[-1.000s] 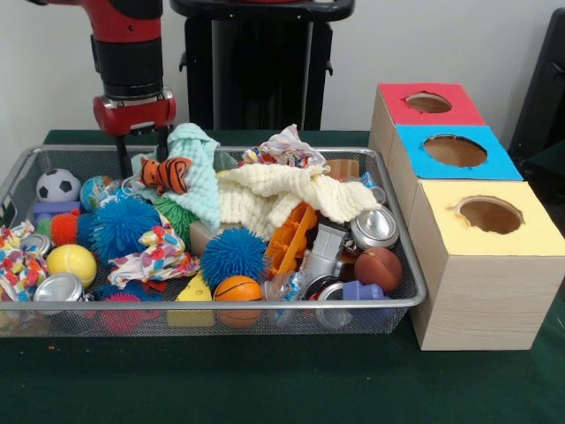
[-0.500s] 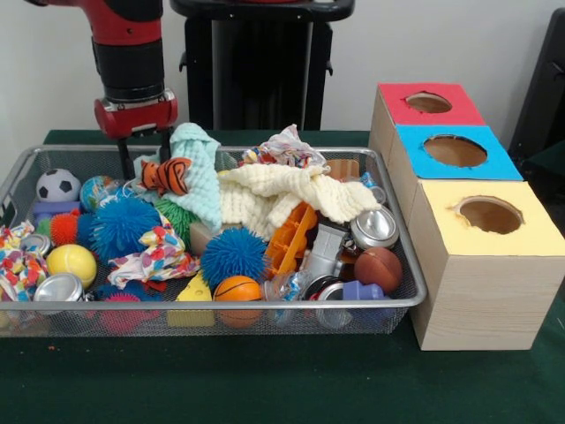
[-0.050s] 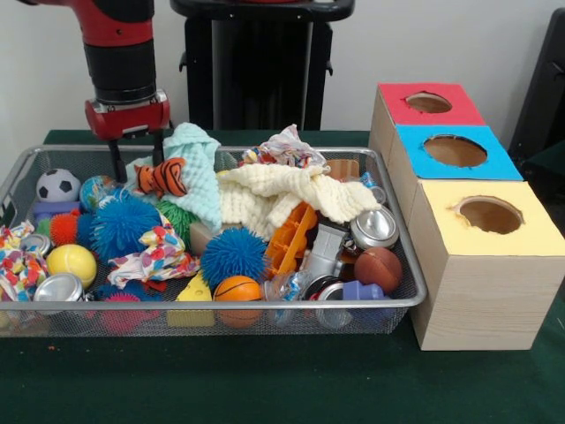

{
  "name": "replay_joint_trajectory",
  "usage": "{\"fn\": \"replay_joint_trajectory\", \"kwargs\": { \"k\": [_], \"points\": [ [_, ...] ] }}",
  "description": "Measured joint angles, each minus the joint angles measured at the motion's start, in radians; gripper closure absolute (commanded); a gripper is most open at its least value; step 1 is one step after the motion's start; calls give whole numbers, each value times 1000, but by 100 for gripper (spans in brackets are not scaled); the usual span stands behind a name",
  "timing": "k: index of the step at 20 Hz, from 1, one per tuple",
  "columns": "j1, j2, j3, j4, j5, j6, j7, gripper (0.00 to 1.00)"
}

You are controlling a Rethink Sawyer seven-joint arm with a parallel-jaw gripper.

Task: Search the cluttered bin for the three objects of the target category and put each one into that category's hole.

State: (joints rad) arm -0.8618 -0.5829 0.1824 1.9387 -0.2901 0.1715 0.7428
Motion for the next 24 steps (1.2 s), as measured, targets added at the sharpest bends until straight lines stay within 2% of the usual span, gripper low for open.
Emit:
{"fn": "replay_joint_trajectory", "kwargs": {
  "k": [16,24],
  "points": [
    [15,-1,-4,-12,27,7,0,0],
    [28,-2,-4,-43,27,19,0,0]
  ]
}}
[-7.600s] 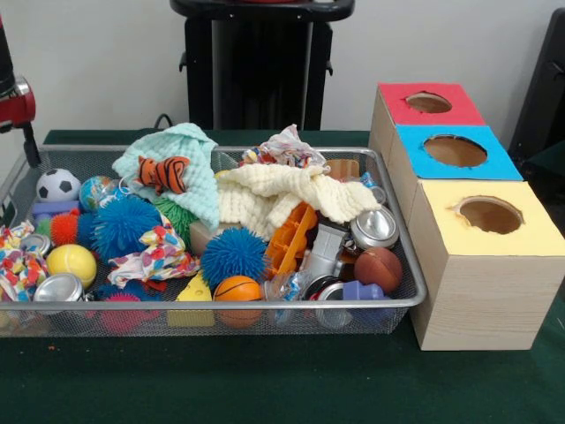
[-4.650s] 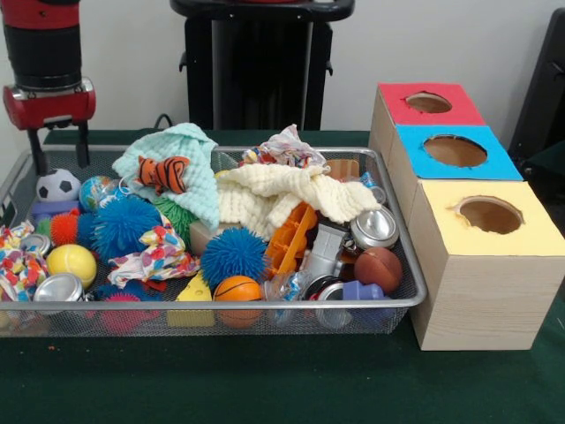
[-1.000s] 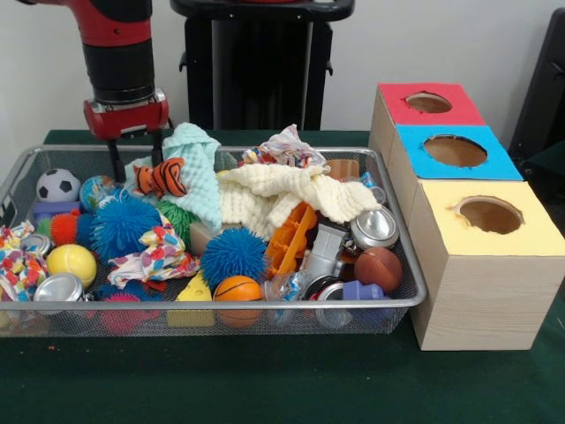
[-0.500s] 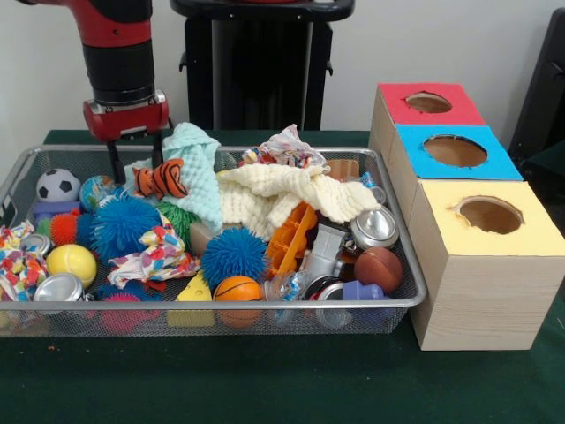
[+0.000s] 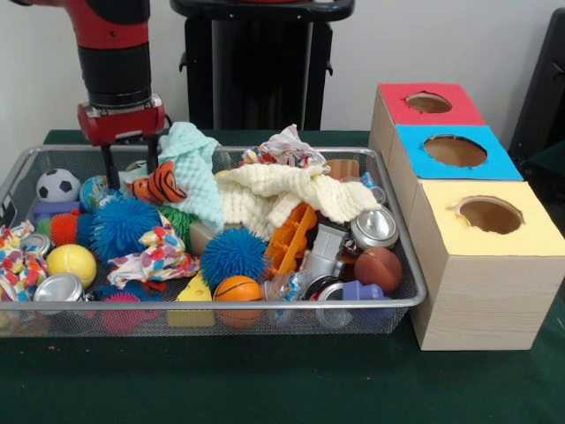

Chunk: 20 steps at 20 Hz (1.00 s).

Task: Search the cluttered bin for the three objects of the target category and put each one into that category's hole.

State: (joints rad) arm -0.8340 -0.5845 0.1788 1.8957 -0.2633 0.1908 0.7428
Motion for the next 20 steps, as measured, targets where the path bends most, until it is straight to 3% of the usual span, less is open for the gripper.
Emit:
{"fn": "replay_joint_trajectory", "kwargs": {
  "k": [20],
  "points": [
    [36,-31,2,-23,0,49,0,0]
  ]
}}
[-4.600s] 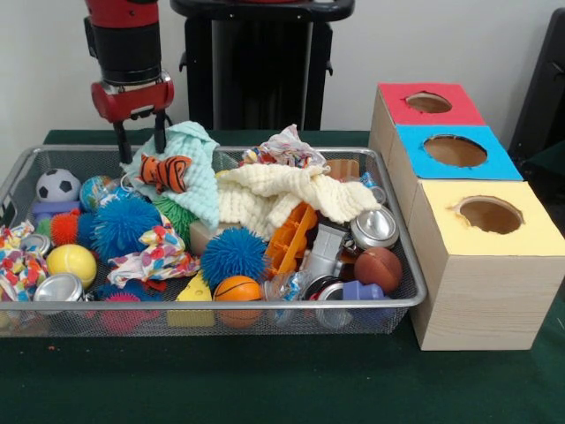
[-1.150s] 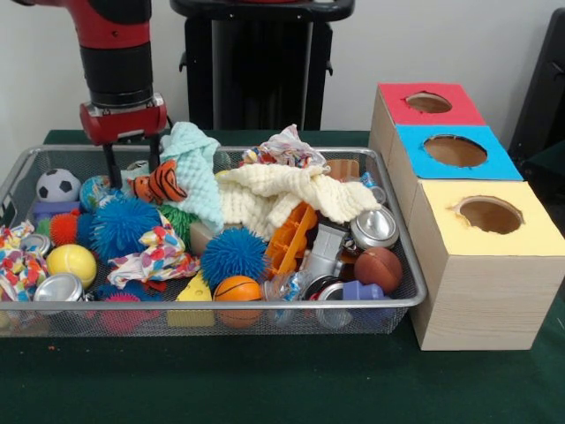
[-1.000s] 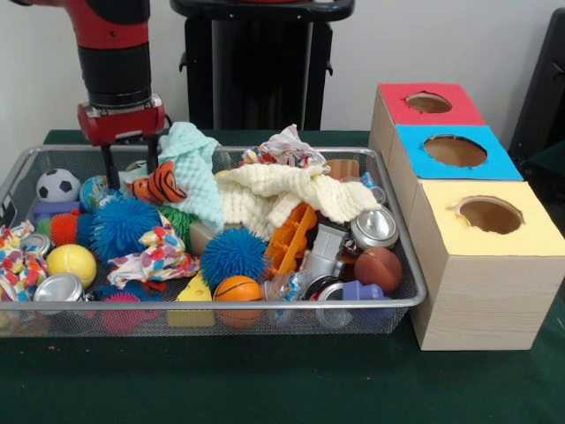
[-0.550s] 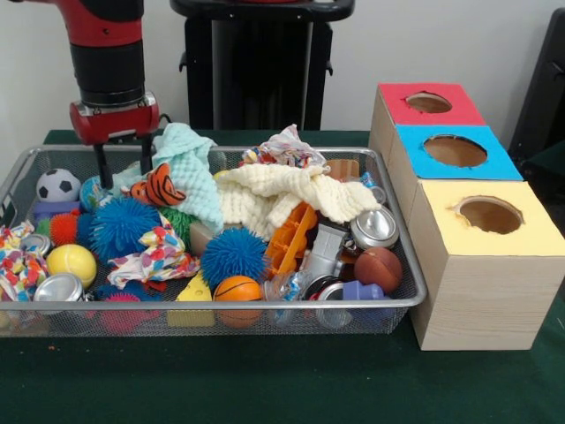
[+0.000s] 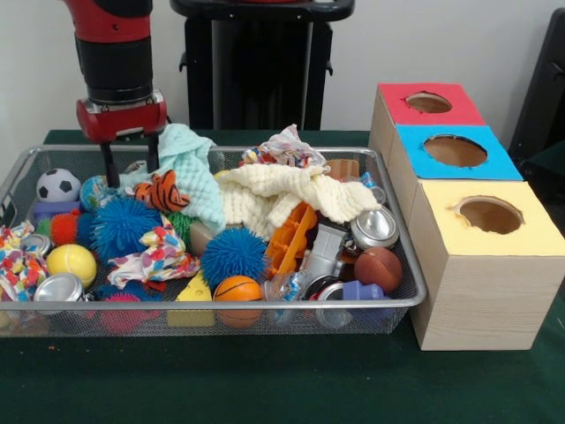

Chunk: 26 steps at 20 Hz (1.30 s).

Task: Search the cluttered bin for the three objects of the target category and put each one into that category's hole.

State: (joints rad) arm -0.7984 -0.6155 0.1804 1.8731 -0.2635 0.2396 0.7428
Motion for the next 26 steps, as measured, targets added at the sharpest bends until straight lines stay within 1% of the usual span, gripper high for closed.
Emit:
{"fn": "replay_joint_trajectory", "kwargs": {
  "k": [4,11,16,26],
  "points": [
    [12,-12,0,0,0,32,0,0],
    [32,-47,2,-10,0,137,0,0],
    [32,-64,2,-36,-1,184,0,0],
    [33,-77,2,-79,-1,201,0,0]
  ]
}}
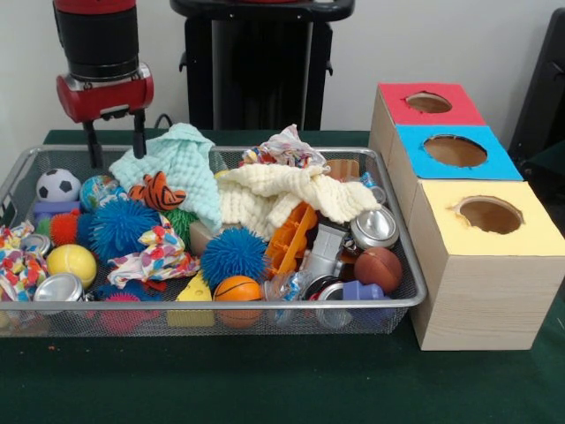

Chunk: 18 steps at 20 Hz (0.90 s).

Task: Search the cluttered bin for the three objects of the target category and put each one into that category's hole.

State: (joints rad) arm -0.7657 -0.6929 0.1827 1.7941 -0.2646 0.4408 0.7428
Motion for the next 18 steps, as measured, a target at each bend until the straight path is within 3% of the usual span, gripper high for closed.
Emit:
{"fn": "replay_joint_trajectory", "kwargs": {
  "k": [18],
  "points": [
    [5,23,0,-15,-3,-46,0,0]
  ]
}}
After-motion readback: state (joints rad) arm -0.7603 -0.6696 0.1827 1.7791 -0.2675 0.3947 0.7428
